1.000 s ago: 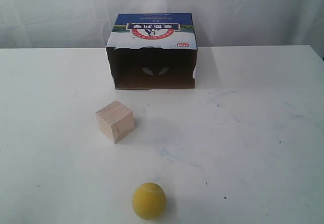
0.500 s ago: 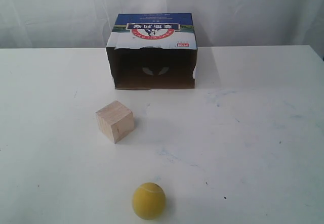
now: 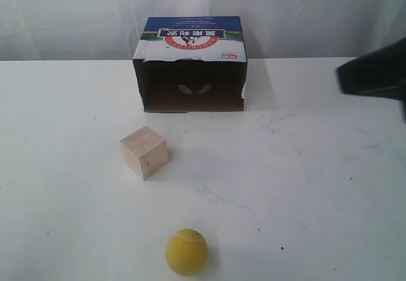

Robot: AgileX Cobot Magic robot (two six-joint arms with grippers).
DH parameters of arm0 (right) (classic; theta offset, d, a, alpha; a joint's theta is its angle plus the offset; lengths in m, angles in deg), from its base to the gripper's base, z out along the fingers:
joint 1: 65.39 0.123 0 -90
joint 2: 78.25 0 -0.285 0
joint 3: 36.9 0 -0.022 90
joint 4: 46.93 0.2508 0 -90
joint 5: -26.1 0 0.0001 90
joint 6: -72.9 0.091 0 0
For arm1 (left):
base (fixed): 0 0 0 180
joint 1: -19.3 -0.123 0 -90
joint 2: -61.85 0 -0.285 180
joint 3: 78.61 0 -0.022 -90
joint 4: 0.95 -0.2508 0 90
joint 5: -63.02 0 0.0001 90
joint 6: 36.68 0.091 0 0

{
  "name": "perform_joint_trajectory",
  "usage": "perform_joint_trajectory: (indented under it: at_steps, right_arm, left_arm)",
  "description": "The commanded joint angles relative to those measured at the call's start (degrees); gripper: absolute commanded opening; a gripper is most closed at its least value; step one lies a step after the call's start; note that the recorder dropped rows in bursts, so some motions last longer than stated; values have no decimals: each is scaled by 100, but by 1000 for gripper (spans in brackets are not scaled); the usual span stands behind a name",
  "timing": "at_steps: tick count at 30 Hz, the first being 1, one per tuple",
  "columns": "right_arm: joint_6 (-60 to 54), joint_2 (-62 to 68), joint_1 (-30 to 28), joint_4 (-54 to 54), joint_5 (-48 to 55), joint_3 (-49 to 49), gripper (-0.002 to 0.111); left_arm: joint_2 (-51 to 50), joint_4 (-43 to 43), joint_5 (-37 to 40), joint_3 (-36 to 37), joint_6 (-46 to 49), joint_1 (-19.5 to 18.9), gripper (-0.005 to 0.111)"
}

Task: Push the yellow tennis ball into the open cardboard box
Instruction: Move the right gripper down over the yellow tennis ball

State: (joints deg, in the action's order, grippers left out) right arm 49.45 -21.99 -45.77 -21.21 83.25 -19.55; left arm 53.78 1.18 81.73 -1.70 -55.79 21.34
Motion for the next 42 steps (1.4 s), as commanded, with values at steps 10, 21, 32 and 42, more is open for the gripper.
perform_joint_trajectory:
  at_steps: [10,21,32,42]
  right_arm:
    - [594,3042,3026,-1266,-609,-468,0]
    - [1207,4507,3802,-1469,-1104,-468,0]
    - [2066,4822,3791,-2789,-1233,-468,0]
    - [2080,5035,3687,-2768,-1222,-468,0]
  left_arm:
    - [28,21,192,30,4,34,0]
    - [28,21,192,30,4,34,0]
    - [28,21,192,30,4,34,0]
    - [28,21,192,30,4,34,0]
